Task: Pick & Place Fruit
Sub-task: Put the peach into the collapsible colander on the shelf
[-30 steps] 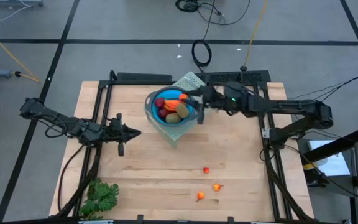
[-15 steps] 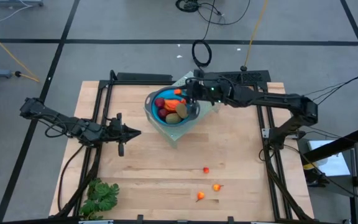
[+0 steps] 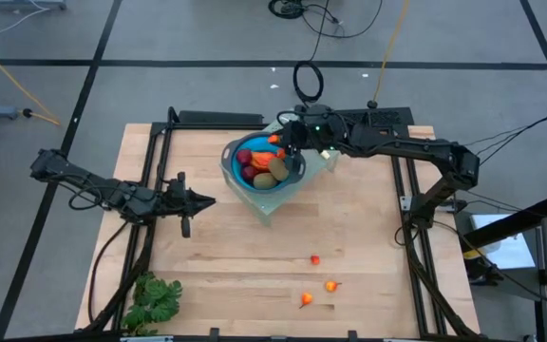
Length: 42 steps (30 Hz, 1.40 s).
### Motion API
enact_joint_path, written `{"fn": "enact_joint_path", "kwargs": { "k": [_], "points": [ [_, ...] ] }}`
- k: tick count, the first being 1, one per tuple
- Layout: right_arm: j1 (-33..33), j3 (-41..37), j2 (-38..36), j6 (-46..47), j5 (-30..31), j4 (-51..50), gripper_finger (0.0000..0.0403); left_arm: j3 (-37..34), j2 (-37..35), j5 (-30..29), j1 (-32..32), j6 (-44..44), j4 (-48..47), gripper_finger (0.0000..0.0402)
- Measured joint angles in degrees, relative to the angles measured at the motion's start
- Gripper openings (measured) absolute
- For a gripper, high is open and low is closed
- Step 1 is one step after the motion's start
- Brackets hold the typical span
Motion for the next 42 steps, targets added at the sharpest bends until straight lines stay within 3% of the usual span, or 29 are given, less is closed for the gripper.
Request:
{"fn": "enact_joint_path", "kwargs": {
  "k": [36,42],
  "points": [
    [-0.63,-0.07,0.04,7.02,-6.01,-3.4,0.0113,0.0,0.0,-1.36,-0.02,-0.12,-0.04,0.0019],
    [-0.76,-0.07,0.04,8.34,-6.01,-3.38,0.0148,0.0,0.0,-1.36,-0.02,-0.12,-0.07,0.0019]
  ]
}}
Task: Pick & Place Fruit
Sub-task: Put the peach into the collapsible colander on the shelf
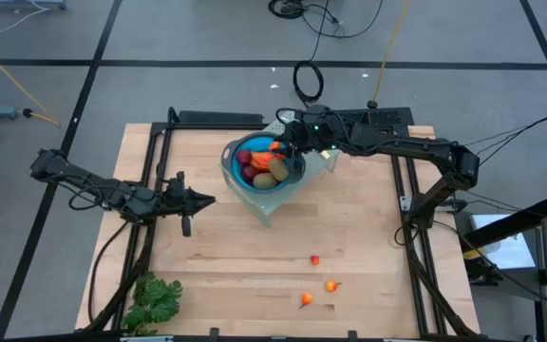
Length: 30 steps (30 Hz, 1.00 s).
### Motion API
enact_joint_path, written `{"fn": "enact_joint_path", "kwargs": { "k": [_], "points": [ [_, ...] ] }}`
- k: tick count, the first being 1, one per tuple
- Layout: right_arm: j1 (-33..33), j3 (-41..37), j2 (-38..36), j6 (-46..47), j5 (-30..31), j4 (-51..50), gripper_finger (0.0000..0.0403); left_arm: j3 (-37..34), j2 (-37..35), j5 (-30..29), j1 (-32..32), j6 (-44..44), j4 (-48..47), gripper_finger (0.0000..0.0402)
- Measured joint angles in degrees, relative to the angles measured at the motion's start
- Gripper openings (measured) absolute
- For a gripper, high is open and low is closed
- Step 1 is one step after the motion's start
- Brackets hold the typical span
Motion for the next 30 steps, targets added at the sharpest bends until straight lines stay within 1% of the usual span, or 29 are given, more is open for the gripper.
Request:
{"fn": "enact_joint_path", "kwargs": {
  "k": [7,10,13,15,17,23,30],
  "points": [
    [-0.02,0.0,0.0,-0.04,-0.02,0.02,0.0198,0.0,0.01,0.04,0.0,0.02,0.0,0.0019],
    [0.1,0.0,-0.14,-0.08,0.04,0.88,0.0207,-0.02,0.0,0.15,0.02,0.02,0.0,0.0019],
    [0.83,-0.13,-2.21,-0.19,0.15,1.56,0.0208,-0.02,0.0,0.15,0.01,0.02,0.0,0.0019],
    [1.71,0.07,-3.57,-0.63,0.22,1.93,0.0201,-0.02,0.02,0.15,0.0,0.07,-0.02,0.0019],
    [2.69,-0.03,-5.18,-0.74,0.59,-0.35,0.0188,-0.02,0.0,0.15,0.0,0.23,-0.02,0.0019],
    [6.18,-0.08,-9.1,-2.82,6.45,-4.23,0.013,-0.01,0.02,0.13,0.02,1.7,-0.04,0.0019],
    [9.19,-0.07,-12.34,0.1,6.34,-10.02,0.0068,0.0,0.02,0.39,0.0,1.64,-0.02,0.0019]
  ]
}}
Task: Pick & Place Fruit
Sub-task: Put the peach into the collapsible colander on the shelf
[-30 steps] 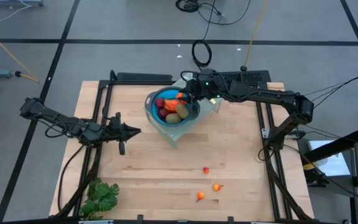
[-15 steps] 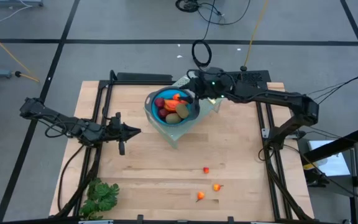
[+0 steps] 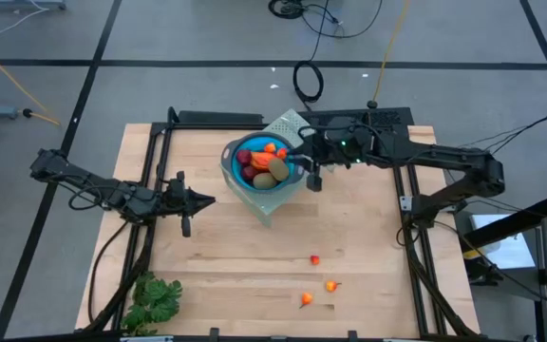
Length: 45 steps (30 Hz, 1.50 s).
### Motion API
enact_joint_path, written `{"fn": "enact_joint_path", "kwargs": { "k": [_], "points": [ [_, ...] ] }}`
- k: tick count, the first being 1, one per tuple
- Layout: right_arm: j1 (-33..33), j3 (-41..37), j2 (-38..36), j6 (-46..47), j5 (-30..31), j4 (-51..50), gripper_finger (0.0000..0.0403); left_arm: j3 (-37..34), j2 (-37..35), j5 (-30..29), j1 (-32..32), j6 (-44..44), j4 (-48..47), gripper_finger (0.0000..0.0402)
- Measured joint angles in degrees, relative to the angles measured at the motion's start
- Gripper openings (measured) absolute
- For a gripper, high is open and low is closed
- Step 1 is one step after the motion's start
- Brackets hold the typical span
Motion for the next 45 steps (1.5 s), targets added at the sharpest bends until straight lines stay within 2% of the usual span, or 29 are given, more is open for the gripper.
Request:
{"fn": "enact_joint_path", "kwargs": {
  "k": [9,17,23,34,45],
  "points": [
    [5.23,0.02,-3.52,1.82,0.09,-6.36,0.0005,0.0,-0.01,0.06,0.0,-0.2,0.02,0.0019],
    [9.49,-0.39,-5.5,6.84,0.2,-10.28,0.0001,0.0,-0.01,0.11,0.01,-0.15,0.02,0.0019],
    [12.82,-5.48,-8.16,11.36,3.19,-9.52,0.0001,-0.02,0.0,0.2,0.0,-0.17,0.0,0.0019],
    [20.52,-22.28,-11.85,16.86,3.08,9.1,0.0001,-0.02,-0.01,0.55,0.0,-0.15,-0.02,0.0019],
    [28.02,-31.83,-12.12,17.21,3.14,18.22,0.0,-0.02,-0.01,1.7,0.0,-0.17,-0.07,0.0019]
  ]
}}
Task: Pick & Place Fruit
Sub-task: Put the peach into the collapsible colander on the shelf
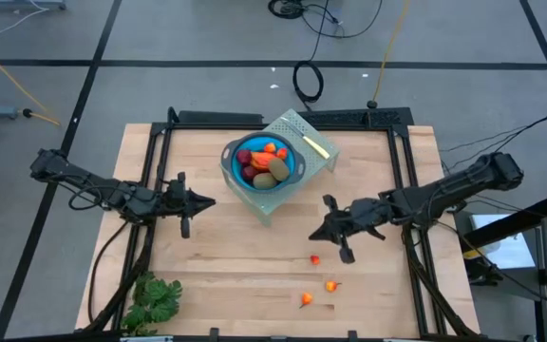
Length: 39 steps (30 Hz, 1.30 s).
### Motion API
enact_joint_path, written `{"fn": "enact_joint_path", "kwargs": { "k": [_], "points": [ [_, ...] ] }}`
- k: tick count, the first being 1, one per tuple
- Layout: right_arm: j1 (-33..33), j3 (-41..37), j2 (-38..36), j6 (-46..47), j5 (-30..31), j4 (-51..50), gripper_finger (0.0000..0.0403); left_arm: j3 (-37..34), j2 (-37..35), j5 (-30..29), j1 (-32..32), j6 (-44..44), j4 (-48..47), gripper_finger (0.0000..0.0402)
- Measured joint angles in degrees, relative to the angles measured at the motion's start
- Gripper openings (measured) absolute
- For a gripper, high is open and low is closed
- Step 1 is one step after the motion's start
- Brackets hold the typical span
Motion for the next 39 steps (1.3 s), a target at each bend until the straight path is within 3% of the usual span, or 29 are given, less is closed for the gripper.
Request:
{"fn": "enact_joint_path", "kwargs": {
  "k": [16,25,39],
  "points": [
    [7.32,-5.45,-0.02,3.3,-3.47,0.82,0.0,0.02,0.02,-0.02,0.0,-0.14,-0.02,0.0019],
    [8.25,-8.19,0.0,3.25,-3.45,-0.1,0.0,-0.01,0.01,-0.02,0.0,-0.19,-0.04,0.0019],
    [7.47,-8.24,0.38,-5.23,-3.27,-2.21,0.0029,0.0,-0.01,-0.04,0.02,-0.16,-0.04,0.0019]
  ]
}}
